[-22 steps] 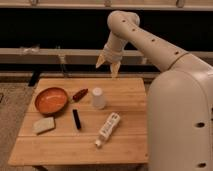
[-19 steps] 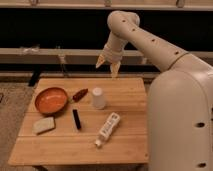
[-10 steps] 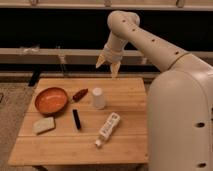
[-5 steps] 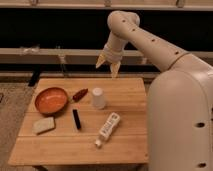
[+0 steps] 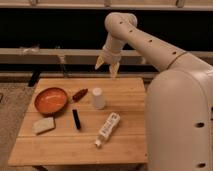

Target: Place the ceramic cup over the eraser

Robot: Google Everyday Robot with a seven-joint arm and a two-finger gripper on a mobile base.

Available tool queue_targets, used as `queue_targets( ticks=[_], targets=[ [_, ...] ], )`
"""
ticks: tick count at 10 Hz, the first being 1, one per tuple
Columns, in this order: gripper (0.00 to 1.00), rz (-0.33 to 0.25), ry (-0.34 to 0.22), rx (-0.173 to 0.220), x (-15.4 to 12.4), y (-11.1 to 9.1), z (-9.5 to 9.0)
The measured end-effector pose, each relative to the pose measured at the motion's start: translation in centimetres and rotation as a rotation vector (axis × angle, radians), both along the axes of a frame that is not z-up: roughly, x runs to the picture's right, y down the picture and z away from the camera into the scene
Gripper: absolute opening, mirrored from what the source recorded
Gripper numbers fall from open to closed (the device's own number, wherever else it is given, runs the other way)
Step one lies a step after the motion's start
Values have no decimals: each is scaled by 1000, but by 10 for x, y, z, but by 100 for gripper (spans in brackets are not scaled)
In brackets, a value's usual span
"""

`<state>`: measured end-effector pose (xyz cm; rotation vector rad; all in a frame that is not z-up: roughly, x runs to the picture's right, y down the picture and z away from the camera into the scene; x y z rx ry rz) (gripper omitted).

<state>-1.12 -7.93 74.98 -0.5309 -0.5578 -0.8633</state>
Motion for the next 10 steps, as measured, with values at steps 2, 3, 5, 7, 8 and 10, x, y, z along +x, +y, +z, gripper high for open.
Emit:
queue_targets(
  ticks=[2, 3, 5, 7, 8, 10],
  targets=[
    [67, -51, -24, -11, -27, 17, 14],
    [67, -69, -28, -16, -33, 26, 22],
    [67, -106, -30, -40, -45, 46, 41],
    [67, -119, -6, -64, -40, 60, 62],
    [67, -123, 11, -81, -36, 65, 71],
    [67, -132, 31, -109, -34, 72, 84]
  ],
)
